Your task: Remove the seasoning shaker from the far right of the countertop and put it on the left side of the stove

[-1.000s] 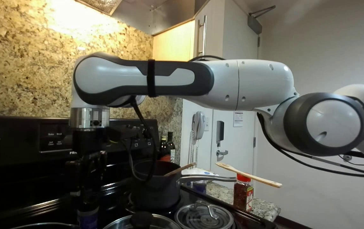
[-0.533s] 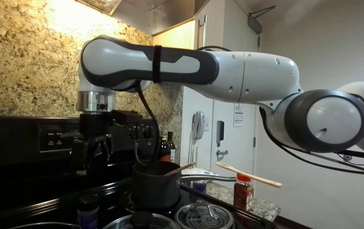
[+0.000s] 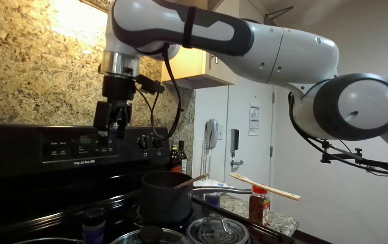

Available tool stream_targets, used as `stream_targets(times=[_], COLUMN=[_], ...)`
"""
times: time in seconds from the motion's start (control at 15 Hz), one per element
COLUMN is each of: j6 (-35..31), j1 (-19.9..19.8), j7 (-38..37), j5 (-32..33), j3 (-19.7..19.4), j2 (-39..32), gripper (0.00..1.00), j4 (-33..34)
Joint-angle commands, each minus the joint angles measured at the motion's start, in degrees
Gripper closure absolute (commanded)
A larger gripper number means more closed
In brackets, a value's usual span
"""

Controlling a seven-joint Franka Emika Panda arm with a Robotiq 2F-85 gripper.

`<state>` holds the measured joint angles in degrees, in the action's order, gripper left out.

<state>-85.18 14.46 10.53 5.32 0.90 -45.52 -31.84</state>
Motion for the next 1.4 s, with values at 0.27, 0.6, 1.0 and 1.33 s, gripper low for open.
stream_targets(times=[0.27,0.6,1.0,1.33], j6=[-3.2,-14.3,-14.8,-13.7], j1=[0.3,-1.4,-4.2,-3.9], j7=[1.8,6.7,4.7,6.0], j5=[0.5,1.2,0.6,1.0], j3=[-0.4,-1.3,-3.4,-3.7], j2=[0.0,-0.6,3.7,11.1], gripper=[0.0,0.0,0.0,0.0], j4=[0.7,-1.7,-11.4,-23.7])
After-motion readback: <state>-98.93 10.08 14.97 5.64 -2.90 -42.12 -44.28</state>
